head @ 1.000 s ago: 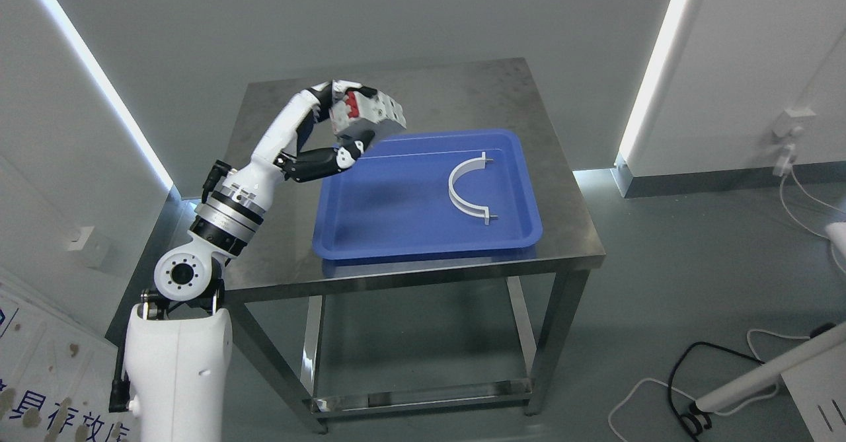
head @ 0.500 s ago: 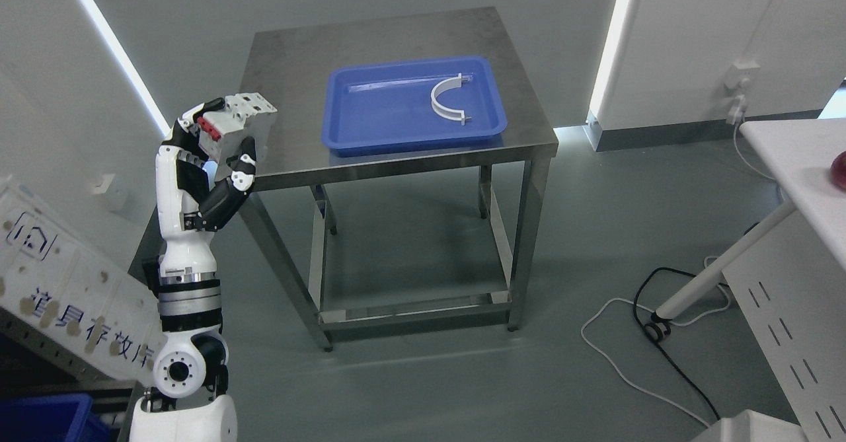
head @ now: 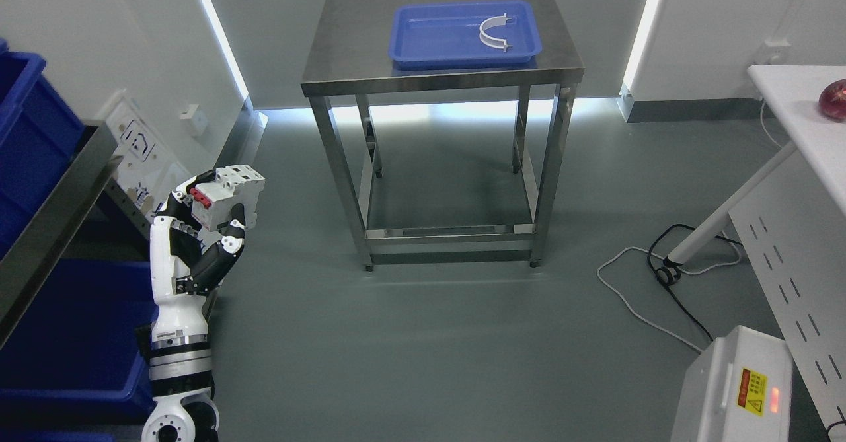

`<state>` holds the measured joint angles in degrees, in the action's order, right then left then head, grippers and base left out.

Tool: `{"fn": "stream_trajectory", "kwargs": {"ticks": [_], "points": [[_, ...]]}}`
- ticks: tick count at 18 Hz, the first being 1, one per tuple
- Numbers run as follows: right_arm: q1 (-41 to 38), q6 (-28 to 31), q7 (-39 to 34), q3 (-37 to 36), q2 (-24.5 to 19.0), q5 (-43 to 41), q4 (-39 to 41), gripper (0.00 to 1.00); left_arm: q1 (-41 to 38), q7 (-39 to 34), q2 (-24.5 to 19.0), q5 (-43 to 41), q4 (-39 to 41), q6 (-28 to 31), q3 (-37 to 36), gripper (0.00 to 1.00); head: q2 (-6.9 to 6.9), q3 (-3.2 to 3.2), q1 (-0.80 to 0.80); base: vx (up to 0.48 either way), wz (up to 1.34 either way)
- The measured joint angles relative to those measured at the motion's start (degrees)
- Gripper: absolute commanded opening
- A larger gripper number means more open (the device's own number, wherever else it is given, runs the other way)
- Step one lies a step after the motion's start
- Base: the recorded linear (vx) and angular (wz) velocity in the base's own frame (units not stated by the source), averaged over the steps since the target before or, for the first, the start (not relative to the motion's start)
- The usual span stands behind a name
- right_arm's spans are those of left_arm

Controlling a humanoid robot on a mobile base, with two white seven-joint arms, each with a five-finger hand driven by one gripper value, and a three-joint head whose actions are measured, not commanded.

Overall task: Place circuit breaker on shelf
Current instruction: 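Carry the breaker in the left hand while turning toward the bin shelf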

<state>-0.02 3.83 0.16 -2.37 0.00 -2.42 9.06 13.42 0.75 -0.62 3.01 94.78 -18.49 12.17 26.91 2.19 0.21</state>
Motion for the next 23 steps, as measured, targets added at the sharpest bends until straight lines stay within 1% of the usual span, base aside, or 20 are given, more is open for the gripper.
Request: {"fn": "stream_trajectory", "kwargs": {"ticks": [2, 4, 7, 10, 13, 17, 21, 23], "points": [[0.0, 0.0, 0.0, 0.0, 0.0, 0.0, 0.0, 1.0, 0.2, -0.2, 0.1, 0.1, 0.6, 1.8, 0.9, 0.06, 0.0, 0.0, 0.0, -0.474, 0.52], [-0.1, 0.0, 0.0, 0.0, 0.0, 0.0, 0.0, 1.0, 1.5, -0.3, 0.2, 0.2, 1.1, 5.4, 2.1, 0.06, 0.0, 0.0, 0.0, -0.56, 0.92], [0.0, 0.0, 0.1, 0.0, 0.0, 0.0, 0.0, 1.0, 4.1, -0.5, 0.3, 0.3, 1.6, 9.1, 3.8, 0.06, 0.0, 0.0, 0.0, -0.45, 1.43], [0.0, 0.0, 0.1, 0.0, 0.0, 0.0, 0.0, 1.0, 6.3, -0.4, 0.4, 0.4, 2.0, 10.1, 5.0, 0.07, 0.0, 0.0, 0.0, -0.343, 1.75], [0.0, 0.0, 0.2, 0.0, 0.0, 0.0, 0.0, 1.0, 10.6, -0.1, 0.5, 0.4, 2.4, 11.0, 4.9, 0.07, 0.0, 0.0, 0.0, -0.192, 1.33], [0.0, 0.0, 0.3, 0.0, 0.0, 0.0, 0.0, 1.0, 16.8, -0.3, 0.5, 0.4, 2.7, 20.0, 3.7, 0.07, 0.0, 0.0, 0.0, -0.052, 0.69], [0.0, 0.0, 0.1, 0.0, 0.0, 0.0, 0.0, 1.0, 23.0, -0.5, 0.5, 0.3, 2.6, 29.2, 2.8, 0.07, 0.0, 0.0, 0.0, 0.034, 0.26], [0.0, 0.0, 0.1, 0.0, 0.0, 0.0, 0.0, 1.0, 25.8, -0.5, 0.6, 0.0, 1.8, 32.2, 2.4, 0.09, 0.0, 0.0, 0.0, 0.047, 0.09]]}}
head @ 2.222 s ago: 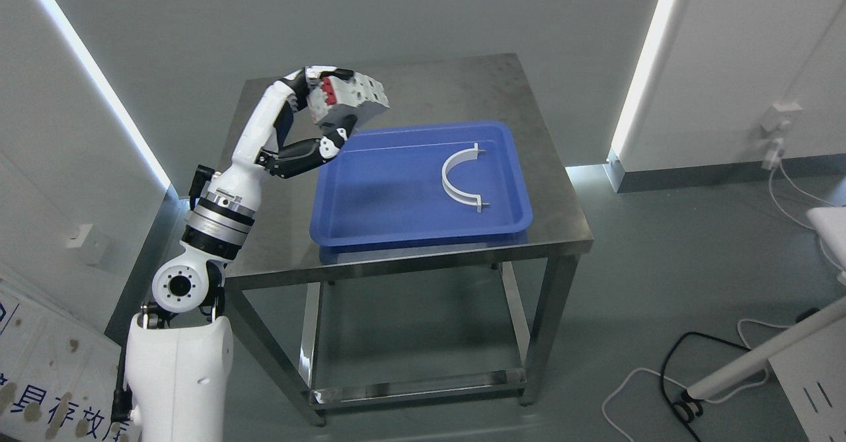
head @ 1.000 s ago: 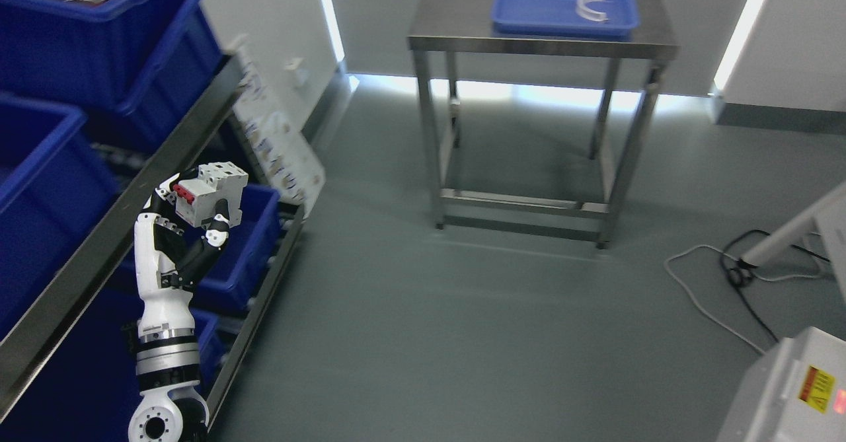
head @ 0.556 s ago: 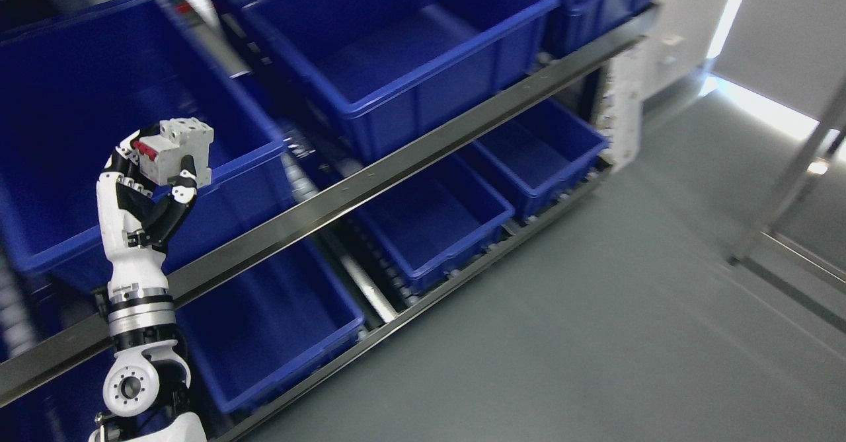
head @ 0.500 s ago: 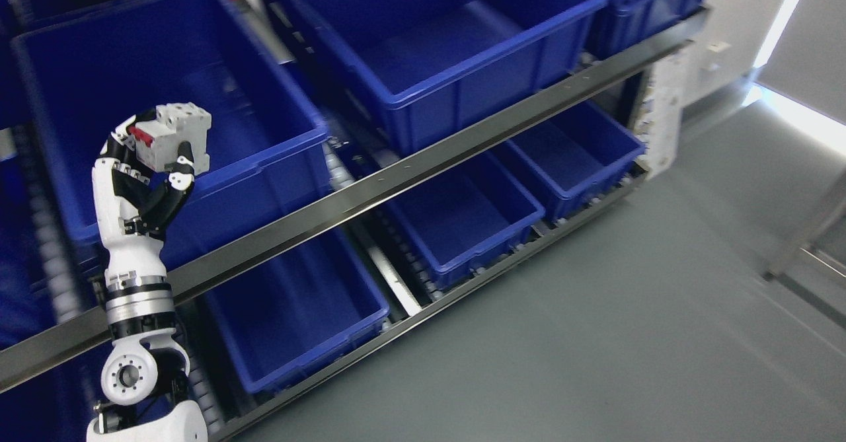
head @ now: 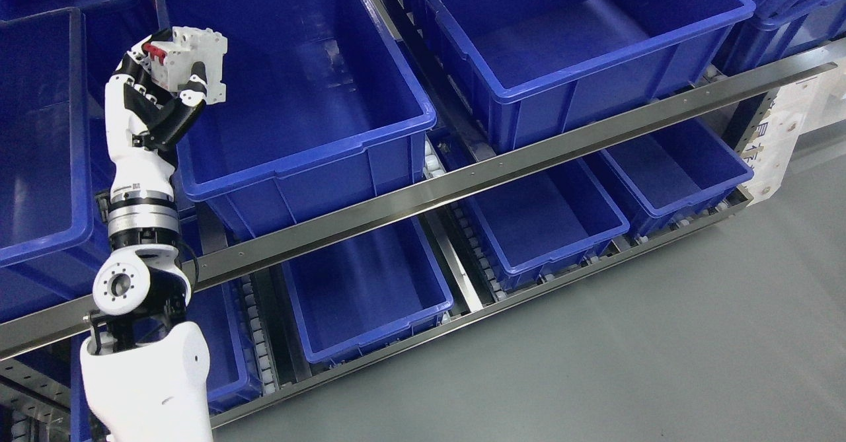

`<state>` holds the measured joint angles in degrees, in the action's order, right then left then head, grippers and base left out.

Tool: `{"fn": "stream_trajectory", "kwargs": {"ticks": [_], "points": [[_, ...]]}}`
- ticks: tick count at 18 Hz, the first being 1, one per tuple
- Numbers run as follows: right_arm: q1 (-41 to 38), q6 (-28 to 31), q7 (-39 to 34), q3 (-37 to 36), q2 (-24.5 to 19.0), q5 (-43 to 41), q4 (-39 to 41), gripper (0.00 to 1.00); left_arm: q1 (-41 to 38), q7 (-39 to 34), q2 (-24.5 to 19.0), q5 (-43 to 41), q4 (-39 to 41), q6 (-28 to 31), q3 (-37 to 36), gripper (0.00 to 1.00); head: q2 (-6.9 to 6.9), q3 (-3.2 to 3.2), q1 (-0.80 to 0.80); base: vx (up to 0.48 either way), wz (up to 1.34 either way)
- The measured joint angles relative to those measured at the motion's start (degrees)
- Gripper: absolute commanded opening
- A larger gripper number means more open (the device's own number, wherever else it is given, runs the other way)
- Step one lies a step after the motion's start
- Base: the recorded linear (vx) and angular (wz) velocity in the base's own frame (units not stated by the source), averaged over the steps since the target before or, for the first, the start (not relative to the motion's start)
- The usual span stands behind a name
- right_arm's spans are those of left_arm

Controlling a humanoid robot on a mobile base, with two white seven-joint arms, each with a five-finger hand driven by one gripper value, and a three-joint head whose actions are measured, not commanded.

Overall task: Place circuit breaker on shelf
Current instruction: 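Carry the breaker in the left hand while turning toward the bin shelf, then lower the breaker into the nearest upper blue bin and open the left hand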

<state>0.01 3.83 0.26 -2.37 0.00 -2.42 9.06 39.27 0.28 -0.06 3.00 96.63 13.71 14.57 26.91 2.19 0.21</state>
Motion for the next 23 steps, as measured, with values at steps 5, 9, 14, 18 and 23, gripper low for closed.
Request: {"fn": "stream_trajectory", "kwargs": {"ticks": [5, 9, 14, 18, 23], "points": [[0.0, 0.0, 0.0, 0.0, 0.0, 0.0, 0.0, 1.0, 3.9, 0.3, 0.0, -3.5, -3.5, 2.4, -1.0, 0.09, 0.0, 0.0, 0.0, 0.042, 0.06], [0.0, 0.0, 0.0, 0.0, 0.0, 0.0, 0.0, 1.0, 5.9, 0.7, 0.0, -6.8, -7.8, 2.6, -1.6, 0.1, 0.0, 0.0, 0.0, 0.062, 0.04], [0.0, 0.0, -0.1, 0.0, 0.0, 0.0, 0.0, 1.0, 8.6, 3.7, -0.5, -8.8, -14.0, 2.8, -2.2, 0.11, 0.0, 0.0, 0.0, 0.099, 0.01], [0.0, 0.0, -0.3, 0.0, 0.0, 0.0, 0.0, 1.0, 11.1, 4.2, -1.5, -9.5, -18.2, 2.5, -3.3, 0.12, 0.0, 0.0, 0.0, 0.117, -0.01], [0.0, 0.0, -0.4, 0.0, 0.0, 0.0, 0.0, 1.0, 16.1, 3.9, -2.2, -10.0, -26.2, 2.4, -4.2, 0.13, 0.0, 0.0, 0.0, 0.105, -0.09]]}}
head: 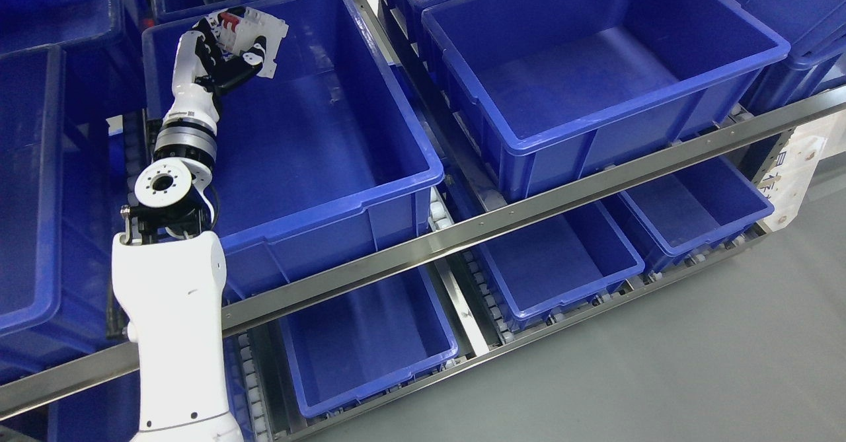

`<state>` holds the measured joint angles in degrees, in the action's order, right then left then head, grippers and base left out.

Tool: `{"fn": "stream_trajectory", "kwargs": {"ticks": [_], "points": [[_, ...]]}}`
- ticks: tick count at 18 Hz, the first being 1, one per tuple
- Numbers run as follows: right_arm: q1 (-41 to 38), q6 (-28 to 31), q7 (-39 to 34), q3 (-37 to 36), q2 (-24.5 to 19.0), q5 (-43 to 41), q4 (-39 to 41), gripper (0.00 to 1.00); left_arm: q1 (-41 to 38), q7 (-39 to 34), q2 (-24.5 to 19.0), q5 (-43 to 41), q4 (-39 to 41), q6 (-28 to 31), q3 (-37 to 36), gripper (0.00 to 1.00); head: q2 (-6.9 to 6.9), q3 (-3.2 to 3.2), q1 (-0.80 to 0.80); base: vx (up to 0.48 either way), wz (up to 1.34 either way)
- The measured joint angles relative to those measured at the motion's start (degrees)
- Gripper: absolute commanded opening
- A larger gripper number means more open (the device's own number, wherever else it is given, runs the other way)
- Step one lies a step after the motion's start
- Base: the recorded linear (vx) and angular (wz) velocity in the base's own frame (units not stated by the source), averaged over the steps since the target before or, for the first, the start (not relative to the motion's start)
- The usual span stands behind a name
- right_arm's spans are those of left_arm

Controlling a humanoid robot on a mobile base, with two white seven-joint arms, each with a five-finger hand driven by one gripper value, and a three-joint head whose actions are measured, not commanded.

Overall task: Place circuit breaker on shelf
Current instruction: 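Lower the breaker into the nearest upper blue bin and open the left hand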

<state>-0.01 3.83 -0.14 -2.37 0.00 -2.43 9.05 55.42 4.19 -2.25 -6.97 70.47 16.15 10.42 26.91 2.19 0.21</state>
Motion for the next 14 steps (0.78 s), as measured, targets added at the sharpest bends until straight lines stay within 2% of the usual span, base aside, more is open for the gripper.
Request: {"fn": "stream_trajectory", "kwargs": {"ticks": [9, 14], "points": [[0.0, 0.0, 0.4, 0.0, 0.0, 0.0, 0.0, 1.0, 6.1, -4.1, -0.4, -0.1, -14.4, 2.7, 0.0, 0.17, 0.0, 0.0, 0.0, 0.051, -0.02], [0.0, 0.0, 0.4, 0.0, 0.0, 0.0, 0.0, 1.0, 7.4, -4.5, -0.4, -0.2, -19.4, 2.7, 0.1, 0.3, 0.0, 0.0, 0.0, 0.004, 0.0]]}}
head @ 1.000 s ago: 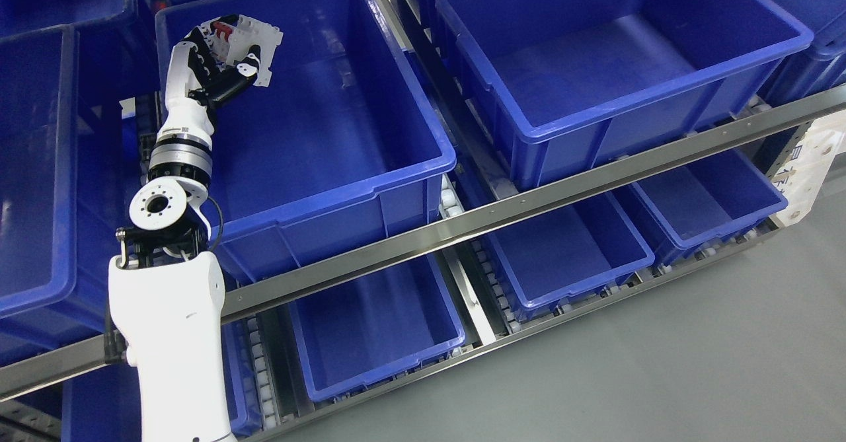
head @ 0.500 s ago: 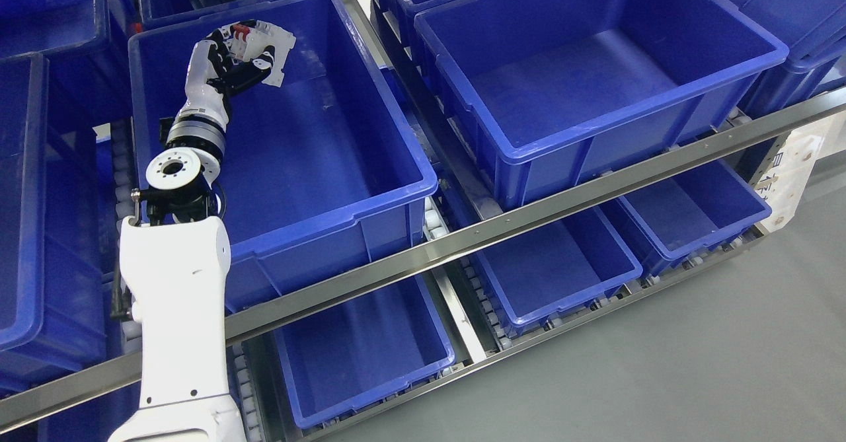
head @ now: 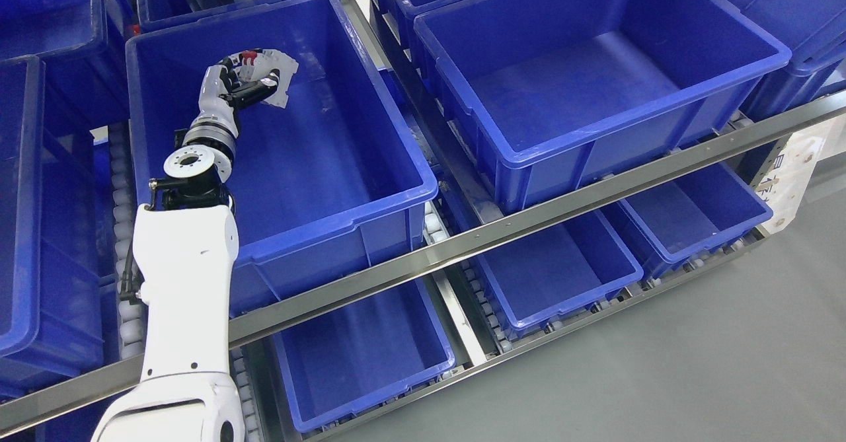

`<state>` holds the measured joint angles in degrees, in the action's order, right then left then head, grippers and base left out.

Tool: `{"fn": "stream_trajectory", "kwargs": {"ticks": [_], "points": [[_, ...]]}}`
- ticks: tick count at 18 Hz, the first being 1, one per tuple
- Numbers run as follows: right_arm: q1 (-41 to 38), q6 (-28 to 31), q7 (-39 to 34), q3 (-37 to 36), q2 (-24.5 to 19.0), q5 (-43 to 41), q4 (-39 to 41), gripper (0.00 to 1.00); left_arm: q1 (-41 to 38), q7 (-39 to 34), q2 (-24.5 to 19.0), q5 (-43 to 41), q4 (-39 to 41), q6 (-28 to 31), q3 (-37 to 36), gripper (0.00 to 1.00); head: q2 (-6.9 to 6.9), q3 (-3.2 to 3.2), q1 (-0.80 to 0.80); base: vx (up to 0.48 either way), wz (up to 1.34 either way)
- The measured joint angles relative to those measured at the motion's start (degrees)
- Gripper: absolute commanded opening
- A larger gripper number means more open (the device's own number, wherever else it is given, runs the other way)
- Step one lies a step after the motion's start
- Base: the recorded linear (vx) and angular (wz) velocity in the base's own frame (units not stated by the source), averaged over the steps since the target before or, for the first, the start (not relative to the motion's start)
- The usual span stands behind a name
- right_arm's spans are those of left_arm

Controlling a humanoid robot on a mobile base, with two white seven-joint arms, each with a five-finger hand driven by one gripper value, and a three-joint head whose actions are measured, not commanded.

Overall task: Place circuit breaker on shelf
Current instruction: 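Lower the breaker into the nearest upper blue bin and open the left hand, then withdraw the open left hand up from the breaker in the bin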

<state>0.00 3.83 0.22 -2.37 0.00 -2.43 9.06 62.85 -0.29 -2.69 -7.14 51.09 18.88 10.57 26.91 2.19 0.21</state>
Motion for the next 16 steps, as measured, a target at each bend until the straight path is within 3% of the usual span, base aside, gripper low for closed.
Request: {"fn": "stream_trajectory", "kwargs": {"ticks": [8, 14, 16], "points": [[0.0, 0.0, 0.1, 0.0, 0.0, 0.0, 0.0, 1.0, 0.6, -0.1, -0.3, -0.1, -5.2, -0.1, 0.0, 0.56, 0.0, 0.0, 0.0, -0.001, 0.0], [0.0, 0.0, 0.1, 0.0, 0.0, 0.0, 0.0, 1.0, 0.9, 0.1, -0.7, 0.0, -8.3, -0.4, -0.1, 0.7, 0.0, 0.0, 0.0, -0.002, 0.0], [0.0, 0.0, 0.1, 0.0, 0.0, 0.0, 0.0, 1.0, 1.0, 0.3, -0.9, 0.0, -8.9, -0.4, -0.1, 0.85, 0.0, 0.0, 0.0, 0.0, 0.0]]}}
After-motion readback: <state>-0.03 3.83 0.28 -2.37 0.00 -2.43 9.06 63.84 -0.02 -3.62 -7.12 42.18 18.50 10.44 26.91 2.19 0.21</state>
